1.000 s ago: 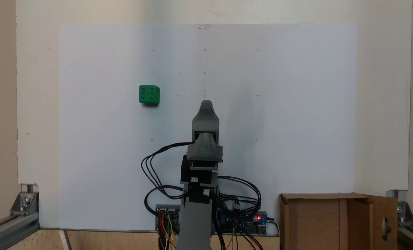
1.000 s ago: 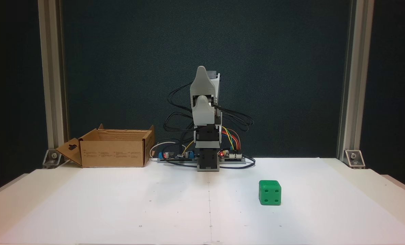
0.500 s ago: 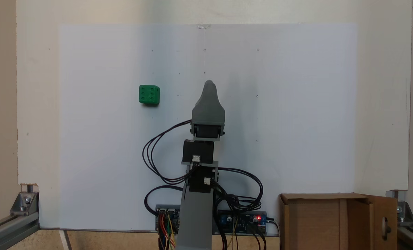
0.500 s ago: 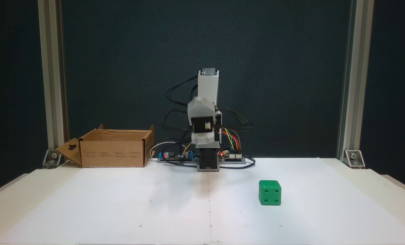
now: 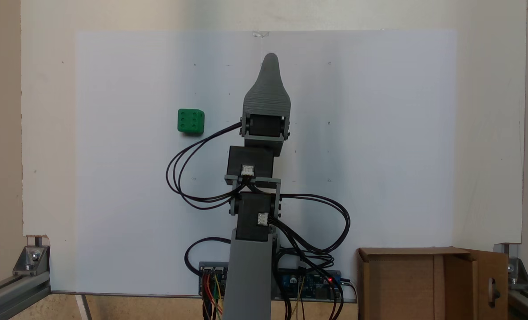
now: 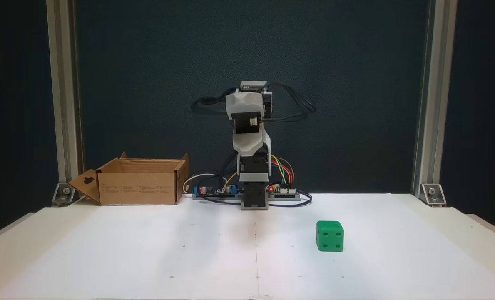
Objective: Grasp a green dice and put it in the bin.
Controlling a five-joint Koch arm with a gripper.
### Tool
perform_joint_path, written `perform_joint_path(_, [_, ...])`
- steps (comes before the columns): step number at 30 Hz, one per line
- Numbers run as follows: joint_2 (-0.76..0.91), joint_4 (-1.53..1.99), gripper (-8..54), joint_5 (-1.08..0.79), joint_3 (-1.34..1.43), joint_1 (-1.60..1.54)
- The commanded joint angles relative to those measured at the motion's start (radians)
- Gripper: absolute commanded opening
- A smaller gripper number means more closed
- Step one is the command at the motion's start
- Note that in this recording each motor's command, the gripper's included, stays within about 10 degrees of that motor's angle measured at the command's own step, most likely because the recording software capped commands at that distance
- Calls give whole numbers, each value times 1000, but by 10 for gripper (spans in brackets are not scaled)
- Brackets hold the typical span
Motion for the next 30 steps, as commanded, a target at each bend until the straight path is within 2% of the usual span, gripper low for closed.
perform_joint_path(1, [20, 164, 414, 69, -98, -8])
perform_joint_path(10, [25, 649, 412, 167, -170, -132])
perform_joint_path(16, [17, 997, 413, 353, -236, -322])
perform_joint_path(20, [15, 1196, 411, 390, -241, -382])
perform_joint_path(24, [8, 1379, 374, 436, -308, -422])
perform_joint_path(30, [-32, 1427, 374, 497, -419, -486])
